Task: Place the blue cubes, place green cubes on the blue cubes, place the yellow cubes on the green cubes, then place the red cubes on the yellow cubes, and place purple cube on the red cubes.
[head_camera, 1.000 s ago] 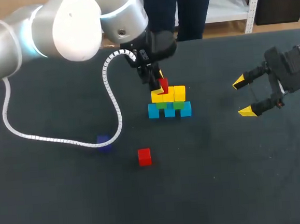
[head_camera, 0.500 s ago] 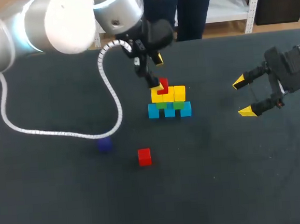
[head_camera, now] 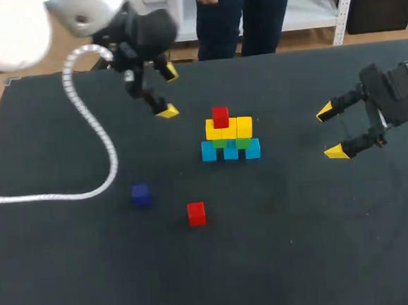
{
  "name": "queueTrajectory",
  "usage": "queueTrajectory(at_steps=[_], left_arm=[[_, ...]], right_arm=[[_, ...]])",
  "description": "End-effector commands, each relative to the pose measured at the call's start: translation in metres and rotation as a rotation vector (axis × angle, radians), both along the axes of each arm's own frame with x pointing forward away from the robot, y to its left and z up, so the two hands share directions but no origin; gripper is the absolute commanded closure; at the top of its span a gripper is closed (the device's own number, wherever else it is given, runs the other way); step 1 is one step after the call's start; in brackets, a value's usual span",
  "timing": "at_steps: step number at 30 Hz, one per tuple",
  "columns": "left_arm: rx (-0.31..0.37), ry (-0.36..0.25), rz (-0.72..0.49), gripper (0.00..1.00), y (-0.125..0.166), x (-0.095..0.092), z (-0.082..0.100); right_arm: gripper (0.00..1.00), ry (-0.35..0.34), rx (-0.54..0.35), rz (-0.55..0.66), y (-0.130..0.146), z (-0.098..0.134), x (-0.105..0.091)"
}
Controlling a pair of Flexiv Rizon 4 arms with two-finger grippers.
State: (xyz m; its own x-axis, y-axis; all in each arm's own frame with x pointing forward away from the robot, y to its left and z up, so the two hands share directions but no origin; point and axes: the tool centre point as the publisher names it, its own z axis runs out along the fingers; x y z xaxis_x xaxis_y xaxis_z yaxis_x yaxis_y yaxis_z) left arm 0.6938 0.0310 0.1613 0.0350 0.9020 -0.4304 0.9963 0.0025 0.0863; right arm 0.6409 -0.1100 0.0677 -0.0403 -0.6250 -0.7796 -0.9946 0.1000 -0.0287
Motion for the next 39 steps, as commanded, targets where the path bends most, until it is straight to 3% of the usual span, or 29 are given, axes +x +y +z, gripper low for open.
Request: queueTrajectory(at_steps=[1,3,5,8,12,14,19,28,30,39], left_arm=[[-0.105,-0.051,0.004,0.00,0.040,-0.019,-0.001],[-0.136,-0.049,0.014,0.00,0.053,-0.022,-0.002],[-0.116,-0.077,-0.006,0.00,0.063,-0.026,-0.004],[-0.120,-0.063,-0.001,0.00,0.077,-0.029,-0.010],[-0.166,-0.066,-0.005,0.00,0.094,-0.034,-0.015],[-0.139,-0.071,0.002,0.00,0.102,-0.036,-0.018],[-0.143,-0.051,0.035,0.00,0.113,-0.036,-0.021],[-0.178,-0.056,0.023,0.00,0.114,-0.039,-0.021],[-0.154,-0.057,0.032,0.00,0.113,-0.041,-0.022],[-0.183,-0.040,0.020,0.00,0.105,-0.062,-0.030]], right_arm=[[0.00,-0.001,0.002,0.000,0.000,0.000,0.000],[0.00,-0.001,0.002,0.000,0.000,0.000,0.000],[0.00,-0.001,0.002,0.000,0.000,0.000,0.000],[0.00,-0.001,0.002,0.000,0.000,0.000,0.000],[0.00,-0.001,0.002,0.000,0.000,0.000,0.000],[0.00,-0.001,0.002,0.000,0.000,0.000,0.000],[0.00,-0.001,0.002,0.000,0.000,0.000,0.000],[0.00,-0.001,0.002,0.000,0.000,0.000,0.000],[0.00,-0.001,0.002,0.000,0.000,0.000,0.000],[0.00,-0.001,0.002,0.000,0.000,0.000,0.000]])
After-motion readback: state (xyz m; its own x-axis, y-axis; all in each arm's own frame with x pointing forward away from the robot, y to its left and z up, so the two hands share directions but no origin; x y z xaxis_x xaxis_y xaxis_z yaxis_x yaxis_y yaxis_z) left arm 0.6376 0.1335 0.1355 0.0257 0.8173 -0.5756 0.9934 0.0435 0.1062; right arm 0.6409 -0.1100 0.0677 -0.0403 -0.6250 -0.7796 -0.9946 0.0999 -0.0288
